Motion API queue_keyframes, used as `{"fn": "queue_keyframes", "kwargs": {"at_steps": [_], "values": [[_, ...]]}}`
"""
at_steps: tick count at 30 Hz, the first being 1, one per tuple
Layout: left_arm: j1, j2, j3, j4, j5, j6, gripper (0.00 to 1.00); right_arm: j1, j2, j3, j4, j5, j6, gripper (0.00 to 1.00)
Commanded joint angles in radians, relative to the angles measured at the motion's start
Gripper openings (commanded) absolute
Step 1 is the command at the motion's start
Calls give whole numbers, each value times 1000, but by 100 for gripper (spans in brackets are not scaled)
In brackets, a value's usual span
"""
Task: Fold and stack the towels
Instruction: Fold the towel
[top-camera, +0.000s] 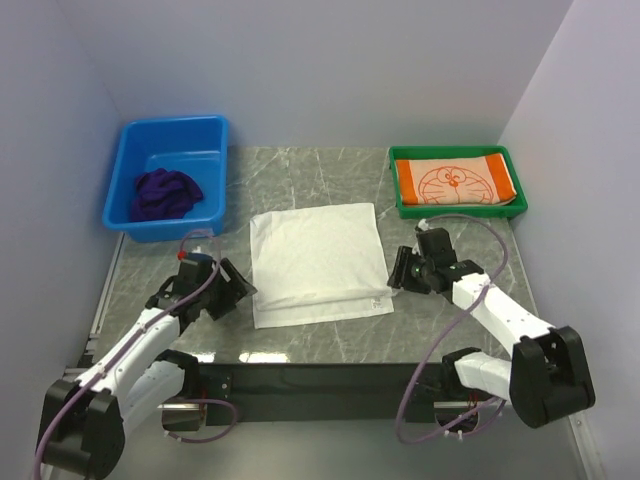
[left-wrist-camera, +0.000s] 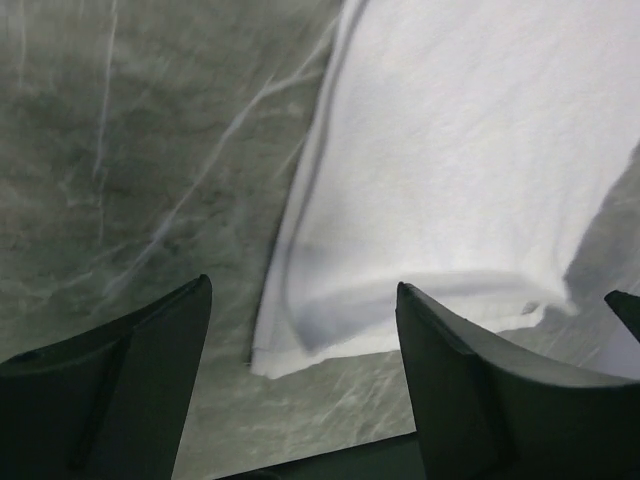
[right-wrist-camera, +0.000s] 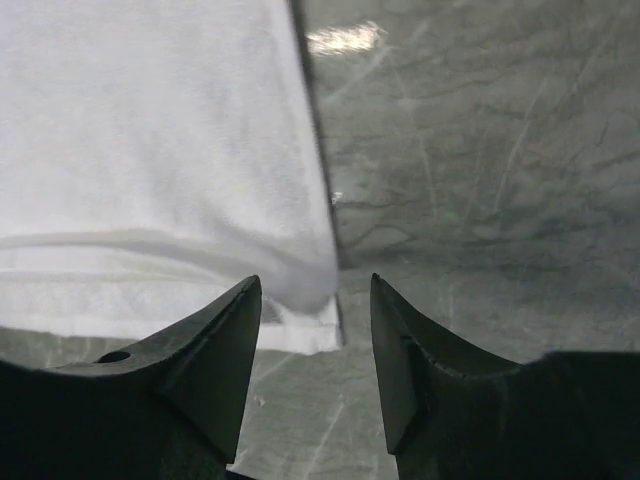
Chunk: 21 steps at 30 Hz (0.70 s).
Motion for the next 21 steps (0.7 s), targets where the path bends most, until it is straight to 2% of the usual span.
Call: {"fn": "queue_keyframes", "kwargs": {"at_steps": [1,4,12,17,21], "values": [[-6,-54,114,-72,-67,31,80,46,-60,108,-29,27,-48,56],[-11,-34,197,-93,-78,63,81,116,-30,168,-27,66,-68,56],[-12,-22,261,-65,-95,194,83,197,162,228,0,57,-77,53],[-12,-89,272,-39,-129,254,84,233,168,160,5,105,-25,49],[-12,-77,258,-56,-98,180,83,231,79,86,2,225,33,48]]}}
